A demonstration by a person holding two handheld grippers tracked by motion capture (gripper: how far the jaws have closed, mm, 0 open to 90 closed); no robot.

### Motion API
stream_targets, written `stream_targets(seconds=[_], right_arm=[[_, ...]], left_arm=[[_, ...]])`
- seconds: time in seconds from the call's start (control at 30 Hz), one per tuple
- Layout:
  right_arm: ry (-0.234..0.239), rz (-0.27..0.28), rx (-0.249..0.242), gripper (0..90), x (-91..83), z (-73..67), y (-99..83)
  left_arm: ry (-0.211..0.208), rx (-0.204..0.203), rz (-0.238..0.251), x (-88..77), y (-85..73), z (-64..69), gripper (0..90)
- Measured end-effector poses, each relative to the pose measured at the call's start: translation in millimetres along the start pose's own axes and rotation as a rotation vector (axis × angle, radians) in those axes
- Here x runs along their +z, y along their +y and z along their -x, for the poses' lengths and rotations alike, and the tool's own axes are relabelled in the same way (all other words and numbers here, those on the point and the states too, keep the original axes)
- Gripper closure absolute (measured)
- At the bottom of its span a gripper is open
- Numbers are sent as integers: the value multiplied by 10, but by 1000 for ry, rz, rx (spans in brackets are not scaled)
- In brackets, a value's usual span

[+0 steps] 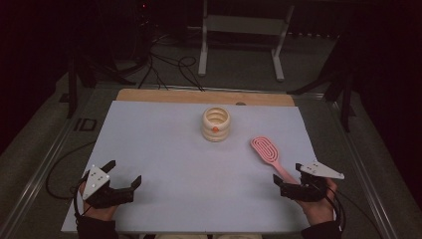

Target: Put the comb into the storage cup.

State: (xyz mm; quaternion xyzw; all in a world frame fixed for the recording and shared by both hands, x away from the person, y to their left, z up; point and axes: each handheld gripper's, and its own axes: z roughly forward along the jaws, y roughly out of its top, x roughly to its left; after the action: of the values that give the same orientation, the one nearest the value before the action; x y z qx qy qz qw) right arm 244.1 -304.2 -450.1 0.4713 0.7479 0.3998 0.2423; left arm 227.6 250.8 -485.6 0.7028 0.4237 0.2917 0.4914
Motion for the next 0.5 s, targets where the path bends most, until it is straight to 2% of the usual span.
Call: stream_targets(seconds=[0.13,0.2,0.4,0.5], right_arm=[[-12,-18,-28,87,-16,17,92],[-27,-44,-52,87,-13,53,215],[-38,-100,-67,87,45,122,336],[5,-130,-45,88,85,166,413]], left_arm=[[-2,2,-4,3,1,8,3],[-2,2,-4,4,1,9,4],[0,0,-3,6,-1,3,3],[-1,1,-7,9,-3,3,3]])
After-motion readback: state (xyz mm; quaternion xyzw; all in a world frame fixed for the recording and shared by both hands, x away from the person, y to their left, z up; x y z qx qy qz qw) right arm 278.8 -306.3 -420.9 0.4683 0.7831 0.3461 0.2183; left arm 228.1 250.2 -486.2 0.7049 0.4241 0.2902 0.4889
